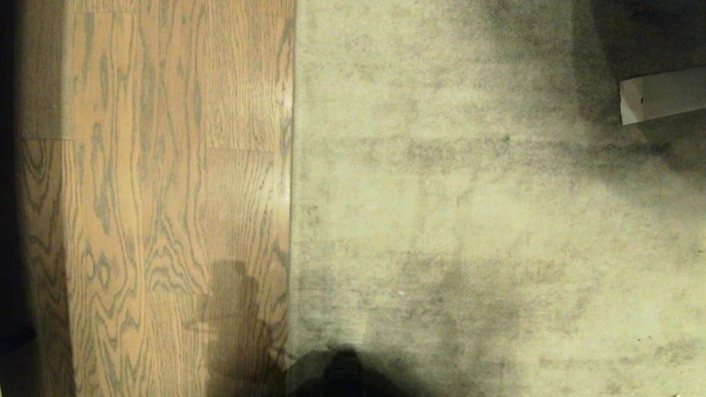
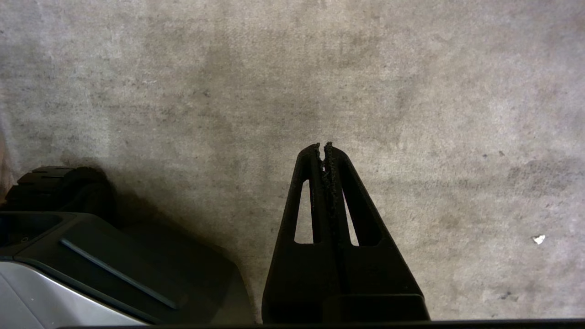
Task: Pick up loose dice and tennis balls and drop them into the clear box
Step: Put the toys in the box
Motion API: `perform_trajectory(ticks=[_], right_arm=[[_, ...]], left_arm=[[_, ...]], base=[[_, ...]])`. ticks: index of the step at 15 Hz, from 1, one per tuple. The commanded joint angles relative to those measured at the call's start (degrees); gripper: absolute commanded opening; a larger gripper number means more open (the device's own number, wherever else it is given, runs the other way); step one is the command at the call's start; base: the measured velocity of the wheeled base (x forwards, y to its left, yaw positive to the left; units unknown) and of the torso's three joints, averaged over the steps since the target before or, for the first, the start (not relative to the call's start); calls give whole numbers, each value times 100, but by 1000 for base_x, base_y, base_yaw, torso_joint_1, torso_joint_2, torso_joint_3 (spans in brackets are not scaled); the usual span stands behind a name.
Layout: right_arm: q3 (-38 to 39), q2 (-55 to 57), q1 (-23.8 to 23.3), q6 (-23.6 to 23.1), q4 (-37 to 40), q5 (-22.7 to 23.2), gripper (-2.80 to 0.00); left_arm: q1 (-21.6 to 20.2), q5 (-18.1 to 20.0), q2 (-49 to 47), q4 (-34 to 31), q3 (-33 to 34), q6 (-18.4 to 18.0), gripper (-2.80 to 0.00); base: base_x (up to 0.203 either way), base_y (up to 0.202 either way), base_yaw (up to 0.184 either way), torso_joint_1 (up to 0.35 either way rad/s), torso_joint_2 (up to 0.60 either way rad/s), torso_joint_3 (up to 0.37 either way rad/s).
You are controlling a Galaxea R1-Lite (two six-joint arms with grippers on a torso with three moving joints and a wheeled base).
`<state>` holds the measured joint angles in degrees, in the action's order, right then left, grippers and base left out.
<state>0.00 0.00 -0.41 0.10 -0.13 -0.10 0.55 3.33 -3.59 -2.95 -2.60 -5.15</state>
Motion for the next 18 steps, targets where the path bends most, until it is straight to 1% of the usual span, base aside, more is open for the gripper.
perform_trajectory(ticks=[1,3,4,6,7,8,10,18], right_arm=[[0,0,-2,-1,-4,-5,-280],[0,0,-2,-1,-4,-8,-280],[0,0,-2,-1,-4,-2,-280],[0,0,-2,-1,-4,1,-280],[0,0,2,-1,-4,0,-280],[0,0,-1,-1,-4,-4,-280],[0,0,-2,-1,-4,-8,-280],[0,0,-2,-1,-4,-4,-280]], left_arm=[[-11,-141,368,6,152,-148,-280],[-11,-169,368,335,253,-144,-280],[-11,-200,368,349,269,-120,-280],[-11,-253,368,364,269,140,-280],[-11,-276,368,370,269,373,-280],[-11,-307,368,371,269,477,-280],[-11,-316,368,365,269,541,-280],[-16,-316,368,365,269,541,-280]], base=[[0,0,0,0,0,0],[0,0,0,0,0,0],[0,0,0,0,0,0],[0,0,0,0,0,0],[0,0,0,0,0,0],[0,0,0,0,0,0],[0,0,0,0,0,0],[0,0,0,0,0,0]])
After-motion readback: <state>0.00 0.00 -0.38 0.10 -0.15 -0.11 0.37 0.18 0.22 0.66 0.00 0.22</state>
